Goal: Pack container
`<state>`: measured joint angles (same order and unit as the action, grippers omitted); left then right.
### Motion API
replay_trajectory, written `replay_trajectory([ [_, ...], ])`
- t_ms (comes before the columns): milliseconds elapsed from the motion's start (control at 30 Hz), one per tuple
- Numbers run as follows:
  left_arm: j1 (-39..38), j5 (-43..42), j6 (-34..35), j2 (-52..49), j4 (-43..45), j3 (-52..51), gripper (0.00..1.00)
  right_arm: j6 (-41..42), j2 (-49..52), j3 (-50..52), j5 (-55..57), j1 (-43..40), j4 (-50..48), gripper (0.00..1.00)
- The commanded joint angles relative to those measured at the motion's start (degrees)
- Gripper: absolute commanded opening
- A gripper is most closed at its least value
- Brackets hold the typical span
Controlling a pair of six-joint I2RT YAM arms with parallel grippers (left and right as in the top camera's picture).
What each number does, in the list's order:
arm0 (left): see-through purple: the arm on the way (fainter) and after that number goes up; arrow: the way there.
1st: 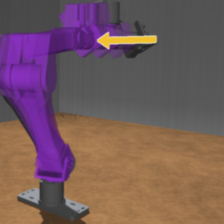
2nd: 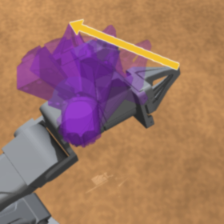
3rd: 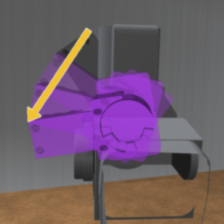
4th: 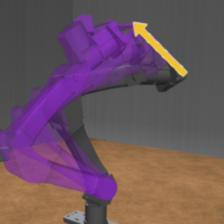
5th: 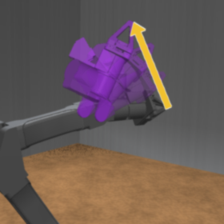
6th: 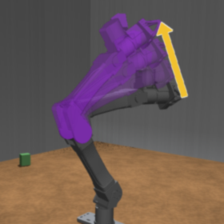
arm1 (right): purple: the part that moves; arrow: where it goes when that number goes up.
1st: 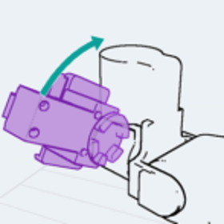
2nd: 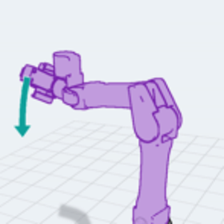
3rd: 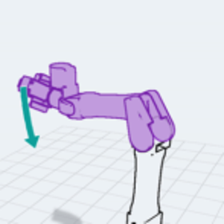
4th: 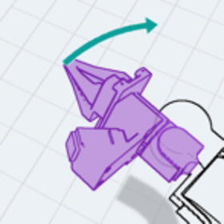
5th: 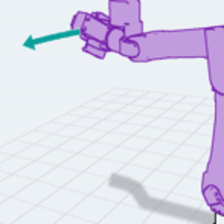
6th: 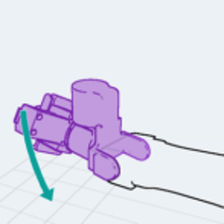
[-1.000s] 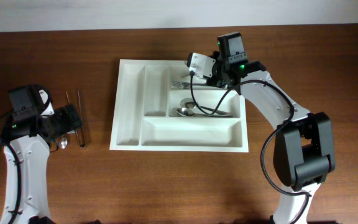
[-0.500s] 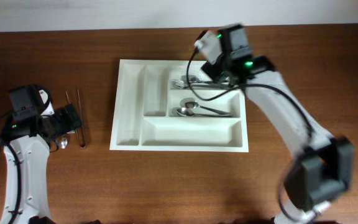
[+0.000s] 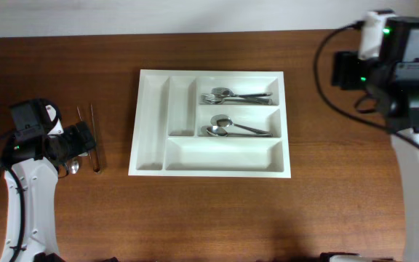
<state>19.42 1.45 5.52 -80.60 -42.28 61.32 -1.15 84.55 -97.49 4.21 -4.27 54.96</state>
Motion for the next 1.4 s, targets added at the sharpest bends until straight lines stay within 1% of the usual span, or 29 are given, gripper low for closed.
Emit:
replay_trajectory([
  [0,0.28,-0.63,-0.7,-0.24,0.17,0.98,0.99,8.41,0.63,0.31,-3.76,-5.22,2.6,0.82],
  [100,0.28,-0.7,-0.66,-0.24,0.33,0.98,0.99,9.2,1.31,0.31,-6.1,-9.46,4.46,0.84],
  [167,0.24,-0.87,-0.66,-0.24,1.51,0.98,0.99,9.2,1.64,0.31,-7.1,-11.89,5.14,0.91],
  [233,0.24,-2.78,-0.66,-0.24,1.77,0.98,0.99,9.18,1.7,0.31,-7.21,-13.46,5.75,0.99],
  [367,0.24,-6.64,-0.68,-0.24,1.7,0.98,0.99,9.16,1.75,0.31,-7.19,-14.88,5.84,0.99],
  [800,0.24,-6.38,-0.66,-1.16,3.02,1.01,0.99,9.16,1.75,0.31,-7.19,-14.88,5.92,0.99],
  [900,0.24,-6.4,-0.63,-4.15,0.79,1.49,0.99,9.16,1.75,0.31,-7.19,-14.88,5.92,0.99],
  [1067,0.24,-6.43,0.9,-13.09,-6.12,4.94,0.92,9.16,1.75,0.31,-7.19,-14.88,5.92,0.99],
  [1233,0.24,-9.27,0.85,-20.94,-7.04,6.99,0.91,9.16,1.75,0.31,-7.19,-14.88,5.92,0.99],
  [1300,0.24,-9.38,0.83,-23.47,-6.8,7.37,0.89,9.16,1.75,0.31,-7.19,-14.88,5.92,0.99],
  [1333,0.24,-9.38,0.83,-24.61,-6.58,7.41,0.83,9.16,1.75,0.31,-7.19,-14.88,5.92,0.99],
  [1367,0.24,-9.38,0.83,-25.44,-6.38,7.41,0.82,9.16,1.75,0.31,-7.19,-14.88,5.92,0.99],
])
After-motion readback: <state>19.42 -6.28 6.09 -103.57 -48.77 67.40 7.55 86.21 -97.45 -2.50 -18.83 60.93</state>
